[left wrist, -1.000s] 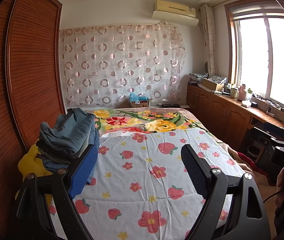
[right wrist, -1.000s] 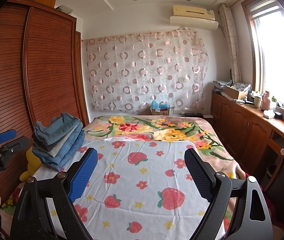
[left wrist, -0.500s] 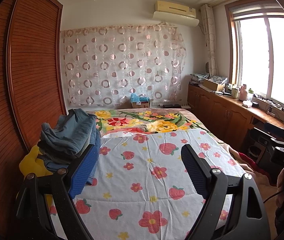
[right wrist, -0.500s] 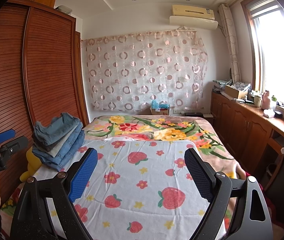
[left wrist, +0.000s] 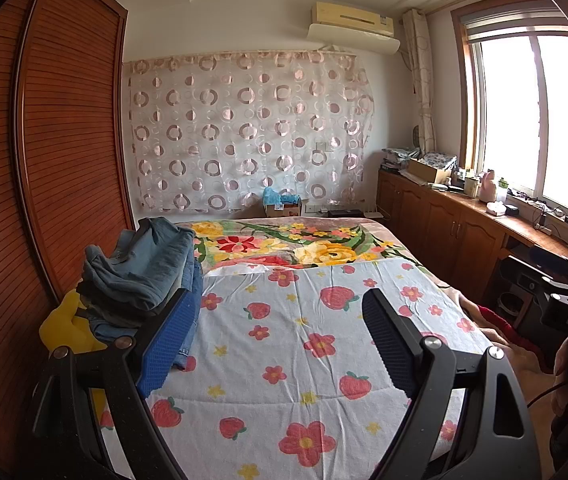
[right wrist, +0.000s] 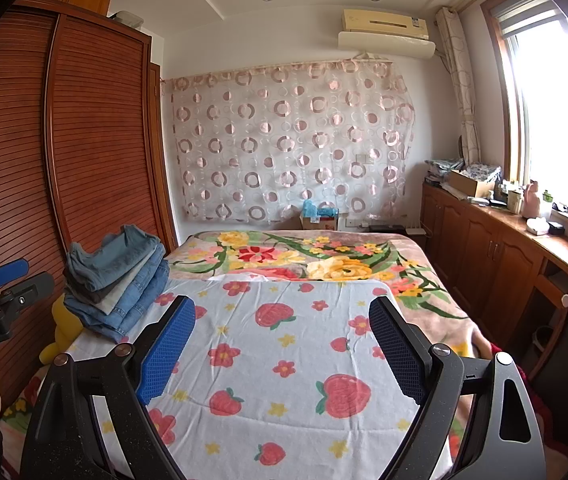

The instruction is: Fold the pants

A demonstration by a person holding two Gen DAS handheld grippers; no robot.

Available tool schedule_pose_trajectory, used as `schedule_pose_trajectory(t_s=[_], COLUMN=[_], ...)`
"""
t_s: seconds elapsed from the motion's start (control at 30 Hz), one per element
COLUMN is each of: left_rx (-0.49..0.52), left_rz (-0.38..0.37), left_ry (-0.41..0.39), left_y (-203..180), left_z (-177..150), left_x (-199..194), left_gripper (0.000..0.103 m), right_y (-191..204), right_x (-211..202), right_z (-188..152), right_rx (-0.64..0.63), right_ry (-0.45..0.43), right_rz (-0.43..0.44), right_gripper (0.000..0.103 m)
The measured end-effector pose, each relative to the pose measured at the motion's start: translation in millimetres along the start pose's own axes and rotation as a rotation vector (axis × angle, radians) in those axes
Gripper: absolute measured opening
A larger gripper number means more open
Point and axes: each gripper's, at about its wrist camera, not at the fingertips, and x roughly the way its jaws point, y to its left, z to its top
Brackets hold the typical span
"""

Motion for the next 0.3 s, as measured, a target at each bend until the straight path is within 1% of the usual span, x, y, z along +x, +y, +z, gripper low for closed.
schedule_pose_trajectory(t_s=[0.3], left_rx=[0.001], left_rz=[0.002], left_ry=[-0.001], left_y=[0.0], left_z=[-0.6], left_x=[0.0], left_gripper=[0.086], right_y=[1.7], right_x=[0.1], right_z=[-1.1], right_rx=[0.002], right_ry=[0.001], right_rz=[0.001], right_gripper=[0.09])
